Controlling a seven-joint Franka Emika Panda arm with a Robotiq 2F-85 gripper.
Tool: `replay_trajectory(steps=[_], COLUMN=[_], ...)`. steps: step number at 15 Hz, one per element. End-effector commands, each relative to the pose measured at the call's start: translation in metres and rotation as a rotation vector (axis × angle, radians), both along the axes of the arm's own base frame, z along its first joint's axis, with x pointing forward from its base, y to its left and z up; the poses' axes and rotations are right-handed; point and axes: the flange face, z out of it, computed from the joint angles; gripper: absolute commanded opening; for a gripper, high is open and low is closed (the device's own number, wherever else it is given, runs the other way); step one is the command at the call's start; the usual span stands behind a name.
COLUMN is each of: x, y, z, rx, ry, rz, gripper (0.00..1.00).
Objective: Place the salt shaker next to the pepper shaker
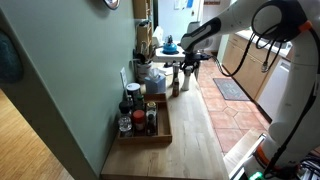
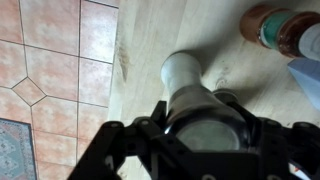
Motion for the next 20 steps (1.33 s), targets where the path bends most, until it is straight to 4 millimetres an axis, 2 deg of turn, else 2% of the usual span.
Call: replay_trajectory(steps=[1, 3, 8, 14, 16, 20], x=[-0.003, -0.003, -0.011, -0.058, -0.073, -0.088], y=[0.0, 0.0, 0.007, 0.028, 0.055, 0.135], z=[0.003, 0.008, 0.04, 0.091, 0.107, 0.115], rx=[0.011, 0.01, 0.021, 0.015, 0.033, 0.02], ry=[-0.026, -0.036, -0.049, 0.066, 0.08, 0.039], rz=[-0.008, -0.004, 0.063, 0.242, 0.359, 0.584], gripper=[0.95, 1.0, 1.0, 1.0, 1.0, 1.0])
